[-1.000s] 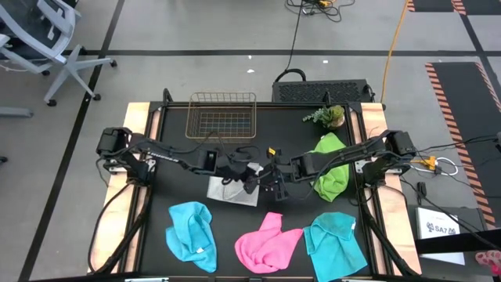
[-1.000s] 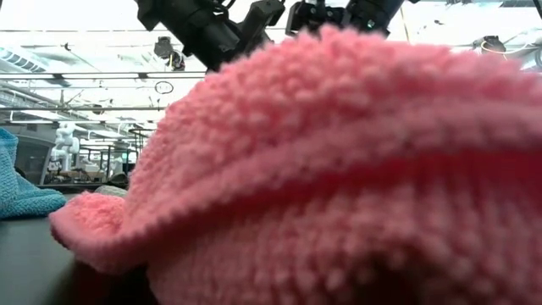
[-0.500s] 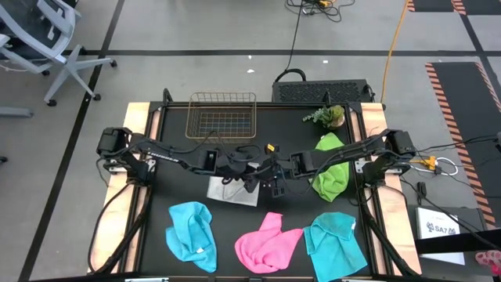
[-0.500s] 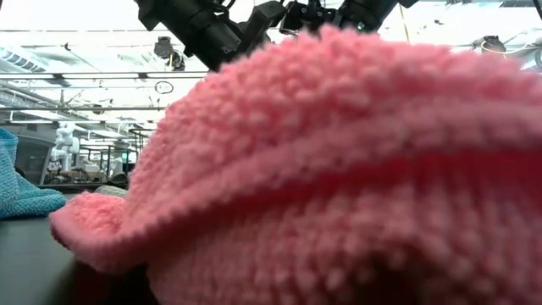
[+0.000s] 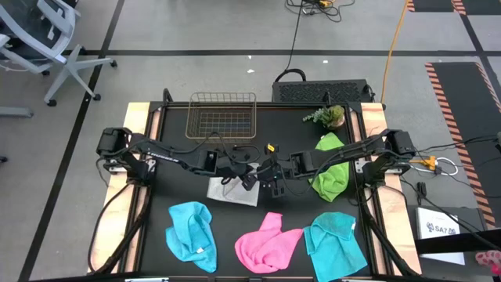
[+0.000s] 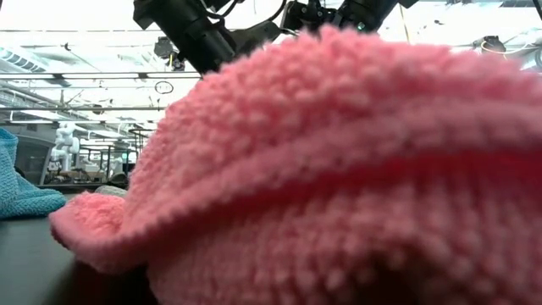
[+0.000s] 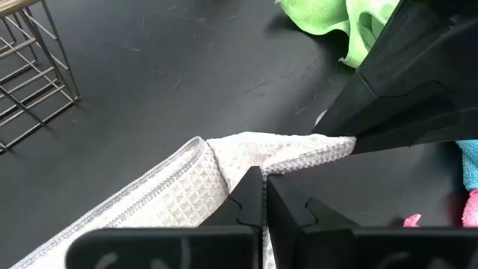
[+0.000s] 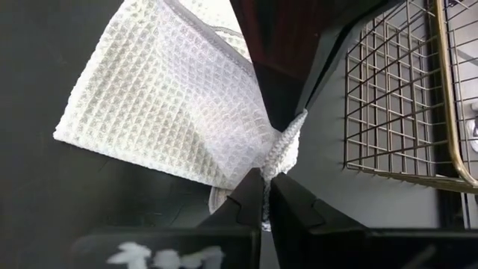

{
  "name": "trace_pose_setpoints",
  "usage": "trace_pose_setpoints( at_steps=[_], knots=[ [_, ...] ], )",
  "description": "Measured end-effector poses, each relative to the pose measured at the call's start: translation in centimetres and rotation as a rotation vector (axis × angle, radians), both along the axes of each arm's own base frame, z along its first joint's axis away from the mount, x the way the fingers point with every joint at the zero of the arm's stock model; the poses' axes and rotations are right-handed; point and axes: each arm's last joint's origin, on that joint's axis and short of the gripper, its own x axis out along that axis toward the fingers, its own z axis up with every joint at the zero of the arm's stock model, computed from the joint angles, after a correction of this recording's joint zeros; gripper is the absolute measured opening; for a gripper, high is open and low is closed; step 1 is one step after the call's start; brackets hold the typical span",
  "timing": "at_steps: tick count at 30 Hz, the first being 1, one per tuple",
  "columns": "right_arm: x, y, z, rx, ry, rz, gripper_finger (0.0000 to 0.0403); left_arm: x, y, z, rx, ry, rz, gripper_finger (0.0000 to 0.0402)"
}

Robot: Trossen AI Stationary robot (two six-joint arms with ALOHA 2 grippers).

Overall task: Fold microfiber towels
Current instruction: Fold the gray microfiber cloth

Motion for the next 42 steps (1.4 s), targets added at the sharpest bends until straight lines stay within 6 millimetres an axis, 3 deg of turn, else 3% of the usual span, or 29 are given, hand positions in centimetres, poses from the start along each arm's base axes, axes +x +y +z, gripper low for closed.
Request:
trace_pose_setpoints(
  at_steps=[8,15,21,31,42],
  knots=[
    [-0.8,0.4,1.2,-0.002,-0.019,-0.002,0.0058,-0.4,-0.3,-0.4,-0.022,0.05,0.022,0.0004],
    [-3.0,0.7,4.8,-0.097,-0.121,-0.073,0.0114,-2.0,-0.6,-1.3,0.002,0.194,0.152,0.0003],
    [-4.5,1.1,7.1,-0.074,-0.197,-0.057,0.0127,-2.9,0.3,-1.7,0.073,0.259,0.287,0.0002],
    [-4.4,1.4,6.9,-0.033,-0.191,-0.049,0.0123,-3.9,2.0,-2.2,0.068,0.371,0.367,0.0007],
    [-4.6,1.8,6.8,-0.043,-0.176,-0.031,0.0123,-3.6,1.9,-6.1,0.043,0.555,0.35,0.0104]
  ],
)
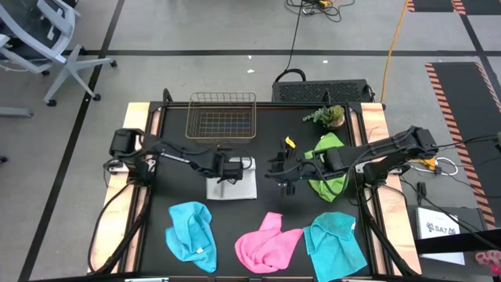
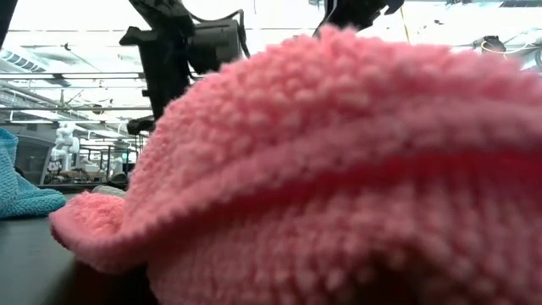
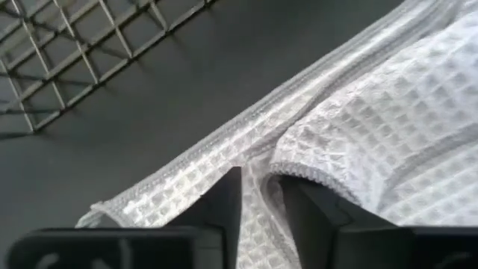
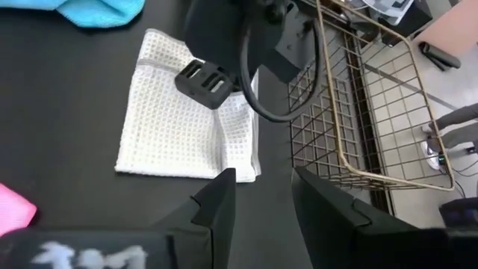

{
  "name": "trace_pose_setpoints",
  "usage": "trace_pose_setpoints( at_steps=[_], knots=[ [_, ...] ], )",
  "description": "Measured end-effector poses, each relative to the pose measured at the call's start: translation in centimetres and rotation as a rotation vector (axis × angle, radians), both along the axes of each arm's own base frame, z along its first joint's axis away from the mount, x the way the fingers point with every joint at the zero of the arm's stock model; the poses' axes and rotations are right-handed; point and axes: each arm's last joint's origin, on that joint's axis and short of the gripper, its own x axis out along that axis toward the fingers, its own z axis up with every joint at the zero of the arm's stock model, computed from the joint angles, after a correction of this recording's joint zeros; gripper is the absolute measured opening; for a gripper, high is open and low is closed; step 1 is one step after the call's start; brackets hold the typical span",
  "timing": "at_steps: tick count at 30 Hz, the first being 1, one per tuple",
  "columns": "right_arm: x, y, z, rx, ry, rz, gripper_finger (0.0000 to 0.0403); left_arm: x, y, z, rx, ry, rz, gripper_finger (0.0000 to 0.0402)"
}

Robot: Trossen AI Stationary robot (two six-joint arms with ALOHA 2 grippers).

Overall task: Fold microfiber towels
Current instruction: Fold the gray microfiber cloth

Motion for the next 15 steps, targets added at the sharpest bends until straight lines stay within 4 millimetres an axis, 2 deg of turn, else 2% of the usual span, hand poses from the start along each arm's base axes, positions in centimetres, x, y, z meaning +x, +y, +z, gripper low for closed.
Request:
trace_pose_setpoints(
  at_steps=[4,9,15],
  knots=[
    [0.0,0.0,0.0,0.026,0.005,0.013,0.0123,-0.5,0.2,0.3,-0.024,0.015,0.035,0.0132],
    [-0.1,0.1,-0.5,0.064,0.013,0.021,0.0122,-1.8,0.3,2.8,0.003,-0.004,0.068,0.0136],
    [0.0,0.3,-2.3,0.132,-0.005,0.049,0.0122,-3.2,-0.1,5.5,0.043,-0.065,0.073,0.0131]
  ],
)
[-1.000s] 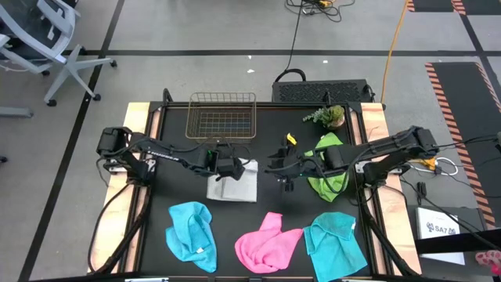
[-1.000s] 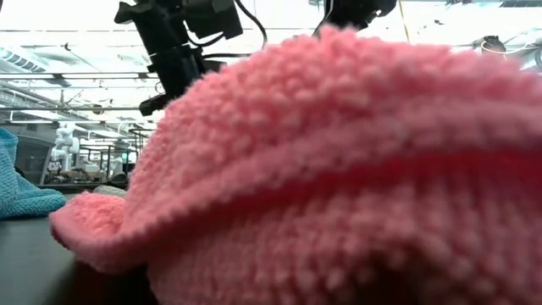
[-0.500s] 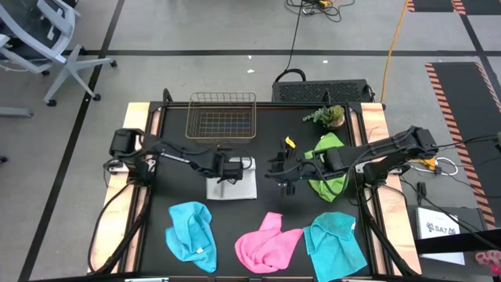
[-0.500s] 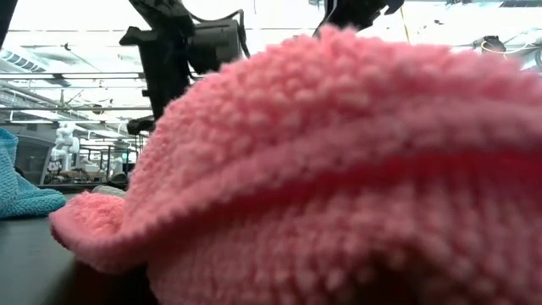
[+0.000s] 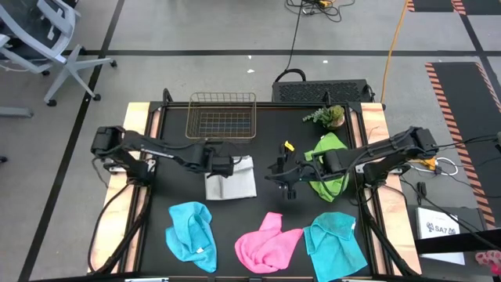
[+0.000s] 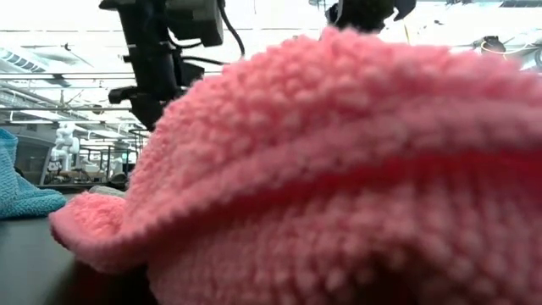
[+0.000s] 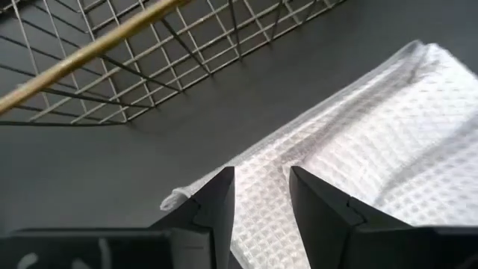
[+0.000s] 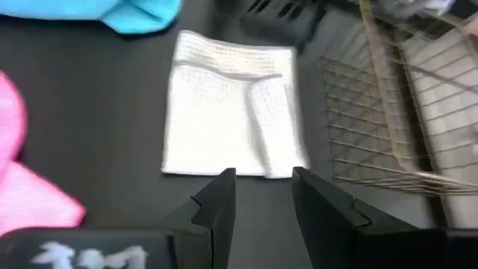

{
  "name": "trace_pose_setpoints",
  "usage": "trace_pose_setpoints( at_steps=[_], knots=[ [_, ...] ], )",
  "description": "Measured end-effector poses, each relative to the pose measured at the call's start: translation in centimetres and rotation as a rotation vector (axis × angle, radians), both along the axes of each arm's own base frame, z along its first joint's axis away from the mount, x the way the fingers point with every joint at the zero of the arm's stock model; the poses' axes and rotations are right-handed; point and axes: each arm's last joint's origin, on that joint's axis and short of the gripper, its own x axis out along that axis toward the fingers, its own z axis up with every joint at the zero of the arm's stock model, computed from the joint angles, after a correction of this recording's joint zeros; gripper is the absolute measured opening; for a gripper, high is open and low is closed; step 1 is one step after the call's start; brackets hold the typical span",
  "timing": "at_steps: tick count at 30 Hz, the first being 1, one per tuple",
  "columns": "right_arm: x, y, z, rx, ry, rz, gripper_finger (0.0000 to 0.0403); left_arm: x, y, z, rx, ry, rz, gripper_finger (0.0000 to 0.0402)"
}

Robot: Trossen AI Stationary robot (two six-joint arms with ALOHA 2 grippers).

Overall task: Fold microfiber towels
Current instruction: Fold the gray microfiber cloth

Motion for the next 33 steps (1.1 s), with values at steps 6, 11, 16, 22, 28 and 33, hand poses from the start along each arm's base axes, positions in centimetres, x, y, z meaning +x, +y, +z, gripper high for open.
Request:
trace_pose_setpoints(
  at_steps=[6,11,16,22,28,33],
  knots=[
    [-0.3,0.0,-1.5,0.038,0.008,-0.032,0.0122,-0.4,-1.1,0.5,-0.015,-0.008,-0.036,0.0131],
    [-0.3,-0.1,-1.5,0.039,0.006,-0.035,0.0122,0.0,-3.1,0.5,-0.181,-0.084,-0.037,0.0131],
    [-0.3,-0.3,-1.4,0.034,0.006,-0.042,0.0122,-0.3,-4.9,0.5,-0.255,-0.138,0.067,0.0131],
    [-0.3,-0.3,-1.4,0.009,0.011,-0.019,0.0122,-0.3,-5.2,-1.0,-0.287,-0.151,0.146,0.0131],
    [-0.3,-0.3,-1.4,0.008,0.012,-0.019,0.0122,0.3,-5.5,-3.4,-0.339,-0.198,0.169,0.0131],
    [-0.3,-0.3,-1.4,0.008,0.015,-0.016,0.0122,0.6,-5.4,-4.7,-0.361,-0.233,0.184,0.0131]
  ],
)
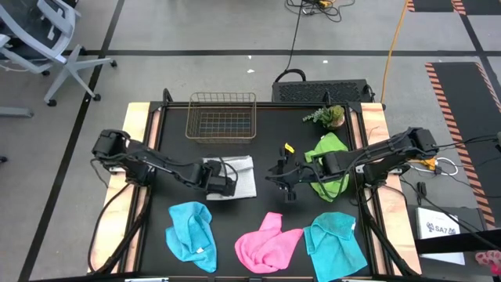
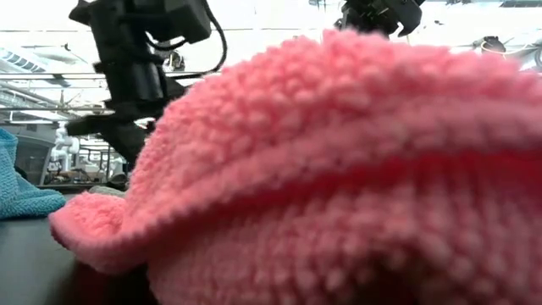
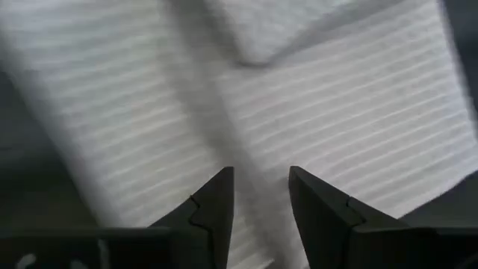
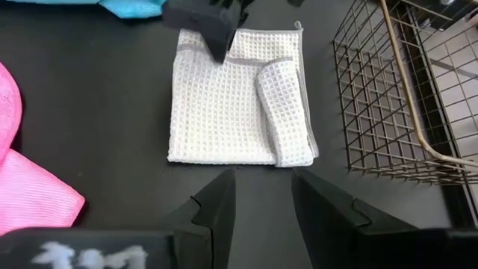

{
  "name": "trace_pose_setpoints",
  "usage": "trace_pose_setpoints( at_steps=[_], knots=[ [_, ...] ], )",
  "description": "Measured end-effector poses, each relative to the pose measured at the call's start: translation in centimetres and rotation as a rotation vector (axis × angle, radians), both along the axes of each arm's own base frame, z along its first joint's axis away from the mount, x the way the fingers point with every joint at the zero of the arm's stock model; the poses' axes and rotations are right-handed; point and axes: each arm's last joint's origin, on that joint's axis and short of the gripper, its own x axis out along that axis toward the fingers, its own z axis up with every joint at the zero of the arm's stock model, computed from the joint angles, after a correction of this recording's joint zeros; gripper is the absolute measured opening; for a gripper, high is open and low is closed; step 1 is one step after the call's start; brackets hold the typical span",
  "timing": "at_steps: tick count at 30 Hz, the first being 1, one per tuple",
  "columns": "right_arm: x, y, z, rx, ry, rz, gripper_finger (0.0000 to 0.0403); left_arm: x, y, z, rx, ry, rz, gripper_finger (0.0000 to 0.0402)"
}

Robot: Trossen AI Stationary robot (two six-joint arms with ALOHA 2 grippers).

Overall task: Fold microfiber towels
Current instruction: Fold the gray microfiber cloth

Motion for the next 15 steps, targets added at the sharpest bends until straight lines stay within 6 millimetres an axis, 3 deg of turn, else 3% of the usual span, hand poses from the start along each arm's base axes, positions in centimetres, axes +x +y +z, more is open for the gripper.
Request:
trace_pose_setpoints(
  at_steps=[15],
  knots=[
    [0.02,0.01,0.03,-0.007,-0.001,0.008,0.0122,-0.44,0.47,-0.51,0.043,0.047,0.023,0.0131]
  ],
)
